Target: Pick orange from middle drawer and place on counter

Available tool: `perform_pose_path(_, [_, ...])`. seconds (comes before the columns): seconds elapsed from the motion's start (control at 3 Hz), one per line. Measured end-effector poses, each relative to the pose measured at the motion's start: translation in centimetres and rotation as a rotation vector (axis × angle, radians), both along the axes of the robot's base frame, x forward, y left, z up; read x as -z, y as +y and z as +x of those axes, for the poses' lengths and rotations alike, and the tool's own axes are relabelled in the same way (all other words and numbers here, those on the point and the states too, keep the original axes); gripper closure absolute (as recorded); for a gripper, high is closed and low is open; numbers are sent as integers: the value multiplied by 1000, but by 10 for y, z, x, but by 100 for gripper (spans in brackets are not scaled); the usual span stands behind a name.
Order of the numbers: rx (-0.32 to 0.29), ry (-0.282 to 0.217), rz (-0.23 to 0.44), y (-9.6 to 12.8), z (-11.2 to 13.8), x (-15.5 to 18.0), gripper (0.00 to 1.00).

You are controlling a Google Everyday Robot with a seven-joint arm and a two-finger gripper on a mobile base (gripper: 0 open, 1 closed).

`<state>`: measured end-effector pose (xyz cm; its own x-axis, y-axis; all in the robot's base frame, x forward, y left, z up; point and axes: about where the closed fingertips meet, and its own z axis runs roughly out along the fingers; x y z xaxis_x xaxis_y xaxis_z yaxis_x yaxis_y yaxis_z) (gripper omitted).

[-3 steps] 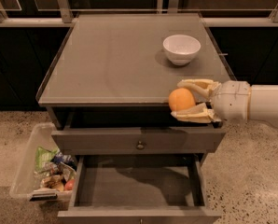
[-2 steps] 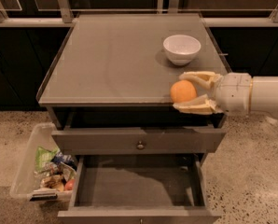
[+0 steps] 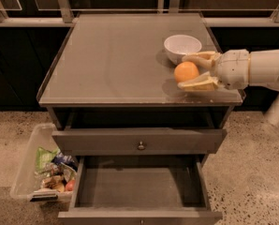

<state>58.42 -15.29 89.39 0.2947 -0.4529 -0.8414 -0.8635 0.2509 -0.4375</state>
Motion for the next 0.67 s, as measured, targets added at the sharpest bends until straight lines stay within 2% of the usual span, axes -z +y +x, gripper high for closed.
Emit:
perform_pose_path(0.33, [1, 19, -17, -7, 23, 2, 100])
perform_pose_path(0.67, [18, 62, -42, -14, 37, 17, 100])
